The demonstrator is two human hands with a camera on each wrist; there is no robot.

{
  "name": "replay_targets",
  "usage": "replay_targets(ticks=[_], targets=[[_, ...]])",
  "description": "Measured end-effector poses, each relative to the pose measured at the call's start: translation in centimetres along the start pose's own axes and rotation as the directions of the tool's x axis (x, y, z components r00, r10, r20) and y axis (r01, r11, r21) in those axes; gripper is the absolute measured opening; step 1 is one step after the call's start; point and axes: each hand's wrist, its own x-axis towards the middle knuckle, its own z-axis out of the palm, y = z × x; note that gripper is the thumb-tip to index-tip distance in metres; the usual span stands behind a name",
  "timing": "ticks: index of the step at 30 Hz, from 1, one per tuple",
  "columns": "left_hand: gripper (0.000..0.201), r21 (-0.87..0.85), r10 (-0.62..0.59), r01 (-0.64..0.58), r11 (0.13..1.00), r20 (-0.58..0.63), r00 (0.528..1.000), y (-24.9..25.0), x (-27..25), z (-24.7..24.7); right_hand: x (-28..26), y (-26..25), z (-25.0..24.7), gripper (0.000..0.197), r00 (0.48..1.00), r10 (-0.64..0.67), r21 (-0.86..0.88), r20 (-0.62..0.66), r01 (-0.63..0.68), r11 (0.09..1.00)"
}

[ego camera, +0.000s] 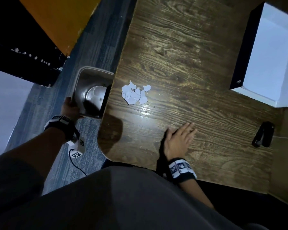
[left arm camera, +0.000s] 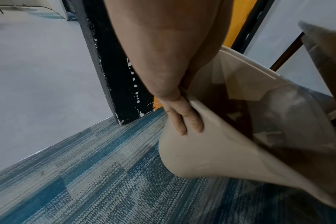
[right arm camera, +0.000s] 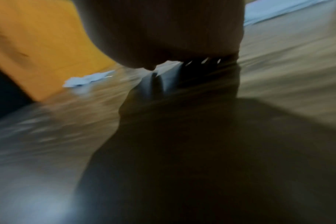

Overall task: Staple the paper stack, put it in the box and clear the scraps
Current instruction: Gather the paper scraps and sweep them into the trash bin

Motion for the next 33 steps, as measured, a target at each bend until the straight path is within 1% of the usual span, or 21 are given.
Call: replay_targets(ticks=[2,5,7,9,11,13,15,17,18,19,21,23,25,26,27,28,30,32,33], targets=[[0.037,-0.014,-0.024,0.024,1.0,0.011,1.0,1.6,-1.8,0.2,-0.7,-3.6,0.7,0.077,0.997,-0.076,-0.01,0.024,0.076,0.997],[0.036,0.016,0.014,-0.013,1.0,-0.035,0.999,2.5,-3.7,0.5,-0.8,-8.6,1.4,0.077,0.983,-0.172,0.046,0.064,0.169,0.985],[0.035,-0.004,0.037,-0.038,0.999,-0.065,0.997,2.0,-3.3,0.5,-0.6,-11.5,1.5,0.076,0.968,-0.235,0.095,0.089,0.226,0.969],[0.034,0.006,0.037,-0.036,0.999,-0.079,0.996,1.2,-2.5,0.2,-0.4,-13.3,1.0,0.073,0.947,-0.305,0.141,0.105,0.289,0.947],[0.03,-0.001,0.05,-0.05,0.999,-0.077,0.996,1.9,-3.0,0.1,0.5,-13.4,-0.3,0.071,0.935,-0.347,0.164,0.079,0.331,0.929],[0.028,0.026,0.052,-0.05,0.998,-0.09,0.995,2.8,-3.8,0.0,2.4,-11.8,-1.9,0.07,0.946,-0.323,0.143,0.002,0.32,0.937],[0.029,0.031,0.055,-0.052,0.998,-0.095,0.994,3.5,-4.2,-0.1,4.9,-9.0,-3.2,0.07,0.972,-0.228,0.099,-0.063,0.234,0.967],[0.026,-0.003,0.059,-0.059,0.998,-0.073,0.996,3.5,-4.0,-0.5,6.9,-6.6,-4.1,0.071,0.991,-0.115,0.081,-0.074,0.121,0.989],[0.023,-0.008,0.057,-0.057,0.998,-0.062,0.996,3.7,-4.1,-0.8,7.3,-6.2,-4.1,0.071,0.994,-0.096,0.076,-0.057,0.1,0.992],[0.022,-0.025,0.054,-0.056,0.998,-0.046,0.997,3.4,-3.7,-1.0,7.3,-6.5,-3.8,0.071,0.993,-0.115,0.067,-0.036,0.117,0.991],[0.028,-0.07,0.065,-0.066,0.995,-0.015,0.998,4.0,-4.3,-1.1,6.3,-8.7,-2.7,0.072,0.974,-0.227,0.047,-0.008,0.227,0.973],[0.039,-0.045,0.065,-0.064,0.997,0.008,0.998,3.7,-4.2,-1.3,4.7,-11.4,-1.2,0.073,0.932,-0.359,0.017,0.043,0.358,0.933],[0.036,-0.022,0.065,-0.065,0.998,-0.012,0.998,3.5,-4.1,-1.5,3.1,-13.4,0.2,0.072,0.872,-0.48,-0.005,0.096,0.482,0.876],[0.036,-0.017,0.056,-0.056,0.998,-0.013,0.998,3.6,-4.3,-1.5,2.6,-13.8,0.6,0.071,0.848,-0.518,-0.004,0.109,0.522,0.853],[0.037,-0.028,0.037,-0.037,0.999,-0.017,0.999,4.0,-4.9,-1.6,2.3,-13.9,0.8,0.071,0.838,-0.535,0.006,0.112,0.537,0.843],[0.04,-0.035,0.008,-0.009,0.999,-0.011,1.0,4.2,-5.2,-1.6,2.3,-13.7,0.7,0.07,0.844,-0.527,0.018,0.1,0.528,0.849],[0.041,-0.052,-0.031,0.032,0.998,0.005,0.999,4.0,-5.5,-1.8,2.3,-12.8,0.3,0.07,0.895,-0.444,0.052,0.033,0.442,0.895],[0.037,-0.047,-0.039,0.039,0.998,0.006,0.999,3.6,-5.5,-2.2,2.4,-12.4,0.2,0.072,0.941,-0.339,0.11,0.005,0.336,0.935],[0.037,-0.037,-0.032,0.032,0.999,-0.001,1.0,3.3,-5.4,-2.4,2.5,-12.6,0.4,0.073,0.95,-0.312,0.123,0.006,0.309,0.943]])
